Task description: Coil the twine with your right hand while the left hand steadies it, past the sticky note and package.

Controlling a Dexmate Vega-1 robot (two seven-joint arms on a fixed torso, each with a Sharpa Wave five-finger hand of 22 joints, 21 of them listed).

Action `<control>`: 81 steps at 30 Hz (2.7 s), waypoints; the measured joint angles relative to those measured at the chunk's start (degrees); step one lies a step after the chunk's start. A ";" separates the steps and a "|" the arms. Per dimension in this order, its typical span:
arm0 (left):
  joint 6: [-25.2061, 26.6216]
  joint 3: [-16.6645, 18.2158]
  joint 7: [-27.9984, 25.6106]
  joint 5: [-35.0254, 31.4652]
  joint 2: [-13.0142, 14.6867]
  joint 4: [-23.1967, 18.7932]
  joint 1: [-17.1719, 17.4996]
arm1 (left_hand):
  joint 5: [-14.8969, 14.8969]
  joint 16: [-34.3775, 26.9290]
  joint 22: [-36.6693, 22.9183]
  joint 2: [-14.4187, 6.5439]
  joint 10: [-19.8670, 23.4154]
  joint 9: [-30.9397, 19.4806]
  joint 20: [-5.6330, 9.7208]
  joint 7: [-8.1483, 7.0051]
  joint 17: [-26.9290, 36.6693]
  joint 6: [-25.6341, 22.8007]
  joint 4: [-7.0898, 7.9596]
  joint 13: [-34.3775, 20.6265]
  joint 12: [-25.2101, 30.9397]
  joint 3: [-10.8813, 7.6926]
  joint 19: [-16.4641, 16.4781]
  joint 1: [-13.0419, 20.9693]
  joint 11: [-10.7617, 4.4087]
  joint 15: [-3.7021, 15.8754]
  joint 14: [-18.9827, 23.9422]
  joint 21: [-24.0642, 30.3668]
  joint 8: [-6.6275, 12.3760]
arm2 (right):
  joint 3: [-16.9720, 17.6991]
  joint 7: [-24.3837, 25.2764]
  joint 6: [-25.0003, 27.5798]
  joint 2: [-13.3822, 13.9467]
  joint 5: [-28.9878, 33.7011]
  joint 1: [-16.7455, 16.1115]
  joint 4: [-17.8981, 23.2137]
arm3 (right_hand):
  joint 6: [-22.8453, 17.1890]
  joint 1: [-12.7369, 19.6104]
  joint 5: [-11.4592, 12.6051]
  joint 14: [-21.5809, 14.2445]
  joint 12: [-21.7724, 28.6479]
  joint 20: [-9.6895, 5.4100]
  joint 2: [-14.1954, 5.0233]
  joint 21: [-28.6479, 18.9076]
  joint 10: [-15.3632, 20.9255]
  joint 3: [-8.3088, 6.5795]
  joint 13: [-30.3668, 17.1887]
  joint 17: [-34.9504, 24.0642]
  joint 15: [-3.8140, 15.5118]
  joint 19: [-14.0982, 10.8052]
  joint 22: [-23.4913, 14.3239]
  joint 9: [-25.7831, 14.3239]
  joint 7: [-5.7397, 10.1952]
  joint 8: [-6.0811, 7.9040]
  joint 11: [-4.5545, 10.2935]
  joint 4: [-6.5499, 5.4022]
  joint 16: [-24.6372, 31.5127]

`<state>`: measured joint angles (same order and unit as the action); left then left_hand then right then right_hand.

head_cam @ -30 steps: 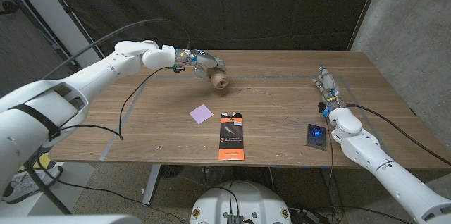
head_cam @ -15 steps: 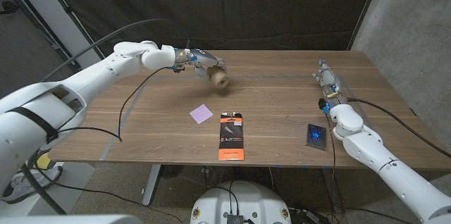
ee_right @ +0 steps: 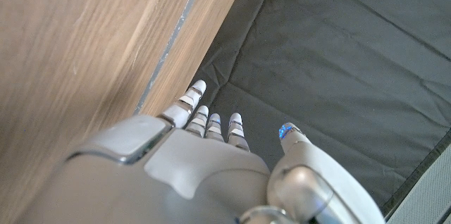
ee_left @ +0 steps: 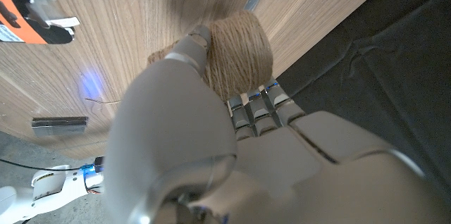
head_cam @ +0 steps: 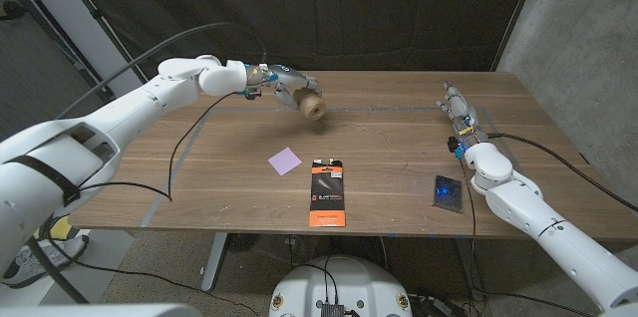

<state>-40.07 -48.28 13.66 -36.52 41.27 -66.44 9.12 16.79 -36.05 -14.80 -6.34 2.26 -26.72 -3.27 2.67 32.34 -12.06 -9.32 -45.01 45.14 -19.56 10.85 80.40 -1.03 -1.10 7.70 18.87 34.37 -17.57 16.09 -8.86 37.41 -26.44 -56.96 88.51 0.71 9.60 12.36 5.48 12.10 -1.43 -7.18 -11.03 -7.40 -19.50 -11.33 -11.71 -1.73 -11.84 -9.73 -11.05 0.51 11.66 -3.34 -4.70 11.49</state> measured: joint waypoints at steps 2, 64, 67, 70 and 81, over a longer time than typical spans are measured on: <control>0.00 0.23 0.00 0.00 -0.07 -0.03 0.07 | 0.00 0.00 0.00 0.00 0.00 0.00 0.00 0.00 0.00 0.00 0.00 0.00 0.00 0.00 0.00 0.00 0.00 0.00 0.00 0.00 0.00 | 0.00 -0.33 0.53 0.00 0.24 0.00 0.00 | -0.42 0.17 0.00 0.00 0.00 0.00 0.17 0.00 0.10 -0.13 0.00 0.00 0.00 0.00 0.00 0.00 0.42 0.00 -0.09 0.38 0.00; 4.83 0.22 -4.78 8.86 -7.14 4.86 -0.04 | 1.23 0.62 -0.27 -0.03 0.29 -0.31 0.00 0.53 0.00 -0.51 -0.13 -0.78 0.28 0.13 0.00 -0.02 0.32 0.29 1.15 0.44 1.35 | -4.31 -1.07 8.61 4.52 7.77 4.14 3.86 | -7.19 7.31 -0.92 -5.43 1.33 -0.82 0.07 -0.67 7.16 -2.17 0.00 0.53 2.14 -4.51 0.00 -0.01 2.06 1.10 2.46 7.94 1.33; 5.02 0.22 -4.78 9.36 -7.32 4.95 -0.01 | 1.23 0.64 -0.26 -0.03 0.29 -0.31 0.00 0.52 0.00 -0.51 -0.13 -0.79 0.28 0.13 0.00 -0.02 0.32 0.29 1.14 0.88 1.46 | -4.45 -1.06 8.67 4.52 7.95 4.26 3.86 | -7.27 7.31 -0.92 -5.65 1.33 -0.82 0.07 -0.67 7.47 -2.16 0.00 0.52 2.37 -4.51 0.00 -0.01 2.14 1.10 2.76 8.11 1.33; 5.29 0.23 -4.78 9.92 -7.76 5.16 0.05 | 1.34 0.66 -0.26 -0.03 0.29 -0.31 -0.23 0.52 0.00 -0.51 -0.12 -0.78 0.28 0.13 -0.23 -0.02 0.32 0.30 1.14 0.88 1.46 | -4.63 -1.06 8.96 4.54 8.27 4.47 3.86 | -7.50 7.85 -1.02 -5.74 1.33 -0.82 0.14 -0.67 7.77 -2.28 0.00 0.52 2.42 -4.51 0.00 -0.01 2.37 1.10 2.46 8.32 1.33; 5.85 0.30 -4.42 11.93 -8.96 6.22 0.04 | 1.47 0.79 -0.26 -0.03 0.40 -0.30 -0.22 0.45 0.00 -0.71 -0.12 -0.78 0.28 0.13 -0.22 -0.03 0.43 0.21 1.46 0.88 1.69 | -5.59 -1.41 11.11 4.74 9.35 5.73 3.99 | -8.61 10.08 -1.34 -7.16 1.33 -0.93 -0.02 -0.67 9.52 -3.05 0.00 0.52 3.04 -5.84 0.00 -0.01 2.85 1.10 3.58 10.73 1.66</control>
<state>-34.22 -47.98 9.24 -24.58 32.31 -60.22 9.16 18.27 -35.26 -15.06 -6.38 2.67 -27.02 -3.49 3.12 32.35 -12.78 -9.44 -45.79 45.42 -19.43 10.63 80.37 -0.60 -0.89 9.16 19.74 36.06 -23.15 14.68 2.25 42.14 -17.09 -51.23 92.50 -7.90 19.68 11.01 -1.67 13.43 -2.37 -7.20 -11.69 2.12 -22.55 -11.33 -11.19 1.30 -17.68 -9.73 -11.06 3.36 12.76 0.24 6.03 13.15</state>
